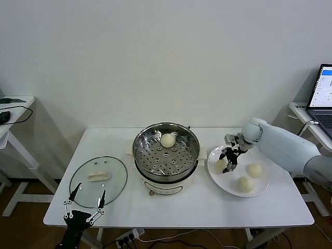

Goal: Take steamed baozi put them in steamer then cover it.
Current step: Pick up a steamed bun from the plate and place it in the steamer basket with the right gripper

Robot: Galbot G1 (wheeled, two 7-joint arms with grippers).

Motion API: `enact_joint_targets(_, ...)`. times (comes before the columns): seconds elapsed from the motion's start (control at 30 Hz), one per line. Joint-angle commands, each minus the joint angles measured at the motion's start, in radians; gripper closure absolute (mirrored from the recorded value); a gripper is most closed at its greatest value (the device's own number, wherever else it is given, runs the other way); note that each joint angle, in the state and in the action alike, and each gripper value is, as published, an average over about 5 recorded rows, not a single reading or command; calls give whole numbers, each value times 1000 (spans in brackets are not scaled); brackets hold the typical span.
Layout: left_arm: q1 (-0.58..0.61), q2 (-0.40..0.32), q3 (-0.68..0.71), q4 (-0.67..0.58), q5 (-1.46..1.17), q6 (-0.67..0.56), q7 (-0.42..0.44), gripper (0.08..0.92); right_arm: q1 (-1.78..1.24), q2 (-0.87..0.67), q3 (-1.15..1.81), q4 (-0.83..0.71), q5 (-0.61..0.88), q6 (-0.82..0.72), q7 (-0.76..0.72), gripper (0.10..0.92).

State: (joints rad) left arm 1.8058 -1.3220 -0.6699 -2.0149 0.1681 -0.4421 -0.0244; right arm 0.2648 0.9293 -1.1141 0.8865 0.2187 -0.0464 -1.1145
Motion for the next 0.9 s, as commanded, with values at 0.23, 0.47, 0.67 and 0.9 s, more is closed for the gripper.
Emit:
enact_joint_targets(0.23, -11, 13, 15, -9, -3, 5, -3, 177, 531, 139, -275, 186, 194, -45, -141, 347)
enact_joint_targets(0.47, -11, 14, 23, -8, -3, 1, -3, 177, 575, 259, -328, 262, 293, -104, -112, 347)
enact_joint_targets(0.67, -12, 16, 19, -8, -5, -2, -4, 177, 528, 369, -365, 286, 411, -193, 3, 347)
enact_joint_targets(0.9, -20, 12, 16, 1, -7, -2, -5, 177, 436, 483, -368, 233, 434, -249, 109, 352)
